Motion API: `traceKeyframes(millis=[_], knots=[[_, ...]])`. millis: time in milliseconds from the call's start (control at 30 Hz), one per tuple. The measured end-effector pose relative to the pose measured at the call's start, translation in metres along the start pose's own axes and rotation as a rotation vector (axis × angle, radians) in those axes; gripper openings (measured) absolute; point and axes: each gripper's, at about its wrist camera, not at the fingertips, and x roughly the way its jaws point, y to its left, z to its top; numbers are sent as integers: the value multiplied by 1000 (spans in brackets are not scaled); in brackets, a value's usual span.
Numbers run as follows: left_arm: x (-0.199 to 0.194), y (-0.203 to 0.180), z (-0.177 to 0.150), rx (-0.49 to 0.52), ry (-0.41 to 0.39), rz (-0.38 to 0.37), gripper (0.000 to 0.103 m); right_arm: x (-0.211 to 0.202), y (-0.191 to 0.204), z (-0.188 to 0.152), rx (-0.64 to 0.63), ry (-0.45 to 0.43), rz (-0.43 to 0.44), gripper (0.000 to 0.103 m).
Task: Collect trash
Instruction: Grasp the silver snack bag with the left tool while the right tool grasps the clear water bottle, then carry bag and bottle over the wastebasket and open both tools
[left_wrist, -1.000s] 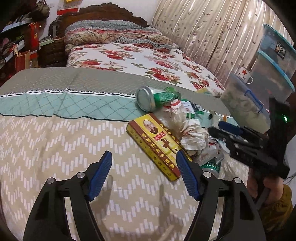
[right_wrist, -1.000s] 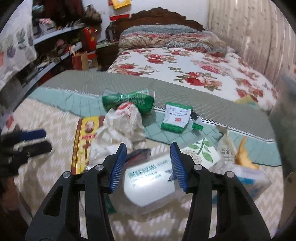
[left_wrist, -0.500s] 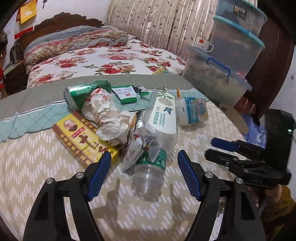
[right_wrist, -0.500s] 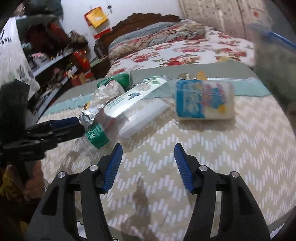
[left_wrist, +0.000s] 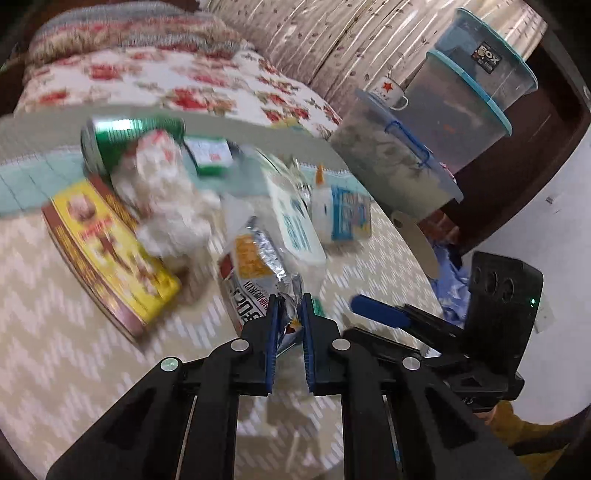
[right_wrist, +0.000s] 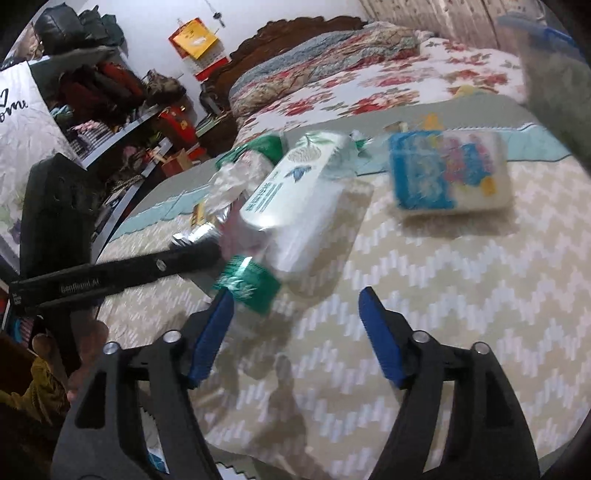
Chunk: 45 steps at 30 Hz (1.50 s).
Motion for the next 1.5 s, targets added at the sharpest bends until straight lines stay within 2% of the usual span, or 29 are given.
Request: traceKeyframes(millis=[200,567,600,633,700,733,800,933,1067,1267,1500], knots=[[-3,5,-12,-56,9,-64,11,8,5,4,23,22,13,76],[-60,13,-25,-31,-100,39,11,47,16,19,-4,96,-35,75],[-63,14,-26,-32,-102,40,11,52,16,19,-4,97,-40,74],[-65,15,-27,-32,-103,43,11,53,18,19,-12,90,-50,61],[-69,13,-30,-30,-102,46,11,53,18,19,7,98,-22,52],[-69,13,-30,-30,-101,44,11,52,15,19,26,100,0,43],[-72,9,-29,-28,-102,30,11,44,7,13,82,95,60,43],[-75,-5,-24,-4,-117,-1,11,19,-4,0,147,60,149,43],[-71,-26,-15,35,-116,-32,11,-20,-12,-13,150,-25,165,43],[-39,-69,1,123,-67,-61,11,-68,-51,-32,251,-141,98,43],[39,-146,27,285,50,-114,11,-135,-130,-65,503,-315,-5,43]])
